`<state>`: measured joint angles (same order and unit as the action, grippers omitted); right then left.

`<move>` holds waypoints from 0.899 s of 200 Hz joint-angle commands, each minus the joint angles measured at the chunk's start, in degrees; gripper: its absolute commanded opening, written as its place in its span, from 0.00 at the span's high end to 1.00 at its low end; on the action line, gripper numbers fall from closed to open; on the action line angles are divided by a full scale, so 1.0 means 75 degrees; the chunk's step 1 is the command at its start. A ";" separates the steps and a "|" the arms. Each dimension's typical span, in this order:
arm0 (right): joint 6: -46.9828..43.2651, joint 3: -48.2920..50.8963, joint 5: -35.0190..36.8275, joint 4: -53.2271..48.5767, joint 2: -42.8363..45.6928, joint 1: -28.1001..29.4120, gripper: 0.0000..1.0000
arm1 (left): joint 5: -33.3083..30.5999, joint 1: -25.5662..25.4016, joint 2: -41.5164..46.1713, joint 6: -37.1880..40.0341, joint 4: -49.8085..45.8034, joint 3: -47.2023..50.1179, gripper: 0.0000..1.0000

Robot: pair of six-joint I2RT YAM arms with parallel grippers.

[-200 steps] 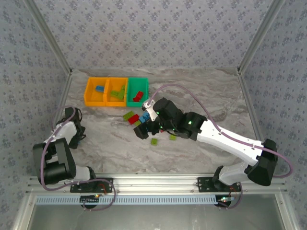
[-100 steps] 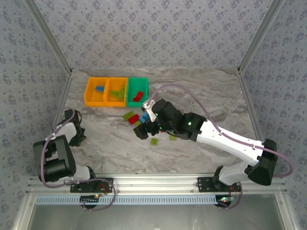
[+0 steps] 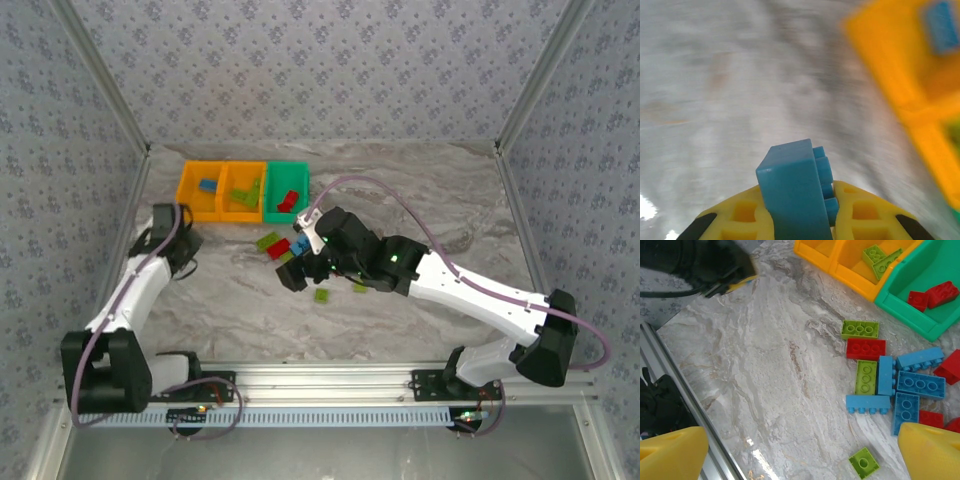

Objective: Sort the legos into containers by color

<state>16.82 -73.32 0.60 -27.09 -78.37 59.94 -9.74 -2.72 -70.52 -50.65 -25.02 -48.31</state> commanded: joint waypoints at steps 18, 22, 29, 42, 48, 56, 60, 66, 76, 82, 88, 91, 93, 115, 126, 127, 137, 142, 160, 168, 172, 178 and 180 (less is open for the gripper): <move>0.0479 -0.0035 -0.0046 0.0226 -0.0293 0.0105 0.00 | -0.0303 -0.0333 -0.2142 0.1258 0.0376 -0.2484 0.90; 0.0510 -0.0005 0.0002 0.0192 -0.0271 0.0120 0.00 | -0.0304 -0.0293 -0.2441 0.1362 0.0386 -0.2725 0.89; 0.0555 0.0054 0.0050 0.0149 -0.0198 0.0121 0.00 | -0.0225 -0.0183 -0.3022 0.1510 0.0371 -0.3172 0.89; 0.0625 0.0191 0.0101 0.0065 -0.0039 0.0138 0.00 | 0.0056 0.0019 -0.3895 0.1676 0.0328 -0.3960 0.89; 0.0642 0.0269 0.0133 0.0025 0.0052 0.0155 0.00 | 0.0256 0.0107 -0.4238 0.1748 0.0356 -0.4309 0.88; 0.0684 0.0352 0.0194 -0.0036 0.0175 0.0162 0.00 | 0.0484 0.0183 -0.4642 0.1858 0.0391 -0.4724 0.87; 0.0687 0.0392 0.0230 -0.0063 0.0225 0.0167 0.00 | 0.0593 0.0216 -0.4820 0.1954 0.0424 -0.4918 0.86; 0.0724 0.0438 0.0287 -0.0121 0.0291 0.0175 0.00 | 0.0712 0.0235 -0.5050 0.2091 0.0445 -0.5182 0.81; 0.0763 0.0519 0.0396 -0.0210 0.0419 0.0182 0.00 | 0.0773 0.0236 -0.5300 0.2249 0.0386 -0.5578 0.72; 0.0758 0.0570 0.0463 -0.0248 0.0488 0.0183 0.00 | 0.0760 0.0234 -0.5364 0.2296 0.0340 -0.5729 0.69; 0.0769 0.0599 0.0516 -0.0272 0.0566 0.0178 0.00 | 0.0722 0.0237 -0.5359 0.2292 0.0307 -0.5816 0.66; 0.0772 0.0600 0.0572 -0.0267 0.0595 0.0182 0.00 | 0.0692 0.0236 -0.5339 0.2281 0.0285 -0.5835 0.64; 0.0776 0.0600 0.0595 -0.0267 0.0611 0.0186 0.00 | 0.0666 0.0240 -0.5325 0.2269 0.0273 -0.5838 0.63; 0.0849 0.0979 0.0886 -0.0244 0.0775 0.0152 0.00 | 0.0252 0.0130 -0.4746 0.2274 0.0232 -0.5610 0.54; 0.0919 0.1064 0.1083 -0.0197 0.0824 0.0105 0.00 | -0.0007 0.0000 -0.4300 0.2351 0.0213 -0.5376 0.53; 0.0926 0.1078 0.1105 -0.0185 0.0826 0.0093 0.00 | -0.0034 -0.0024 -0.4246 0.2355 0.0210 -0.5356 0.53; 0.1099 0.1175 0.1440 -0.0156 0.0883 0.0002 0.00 | -0.0213 -0.0197 -0.3752 0.2407 0.0190 -0.5062 0.53; 0.1240 0.1223 0.1641 -0.0181 0.0903 -0.0075 0.00 | -0.0242 -0.0311 -0.3467 0.2413 0.0156 -0.4908 0.53; 0.1645 0.1516 0.2255 -0.0129 0.0981 -0.0450 0.00 | -0.0046 -0.1030 -0.2171 0.2625 0.0286 -0.4067 0.53; 0.1862 0.1631 0.2459 -0.0171 0.0974 -0.0686 0.00 | 0.0077 -0.1551 -0.1554 0.2885 0.0429 -0.3650 0.54; 0.1964 0.1688 0.2540 -0.0185 0.0960 -0.0831 0.00 | 0.0098 -0.1822 -0.1259 0.3034 0.0487 -0.3448 0.54; 0.2094 0.1776 0.2597 -0.0202 0.0947 -0.1064 0.00 | 0.0116 -0.2299 -0.0841 0.3289 0.0570 -0.3153 0.54; 0.2140 0.1820 0.2602 -0.0198 0.0937 -0.1119 0.00 | 0.0118 -0.2441 -0.0679 0.3397 0.0599 -0.3047 0.54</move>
<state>27.03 -62.13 13.02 -27.68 -72.18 56.12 -9.82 -10.85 -87.81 -32.03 -22.26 -77.58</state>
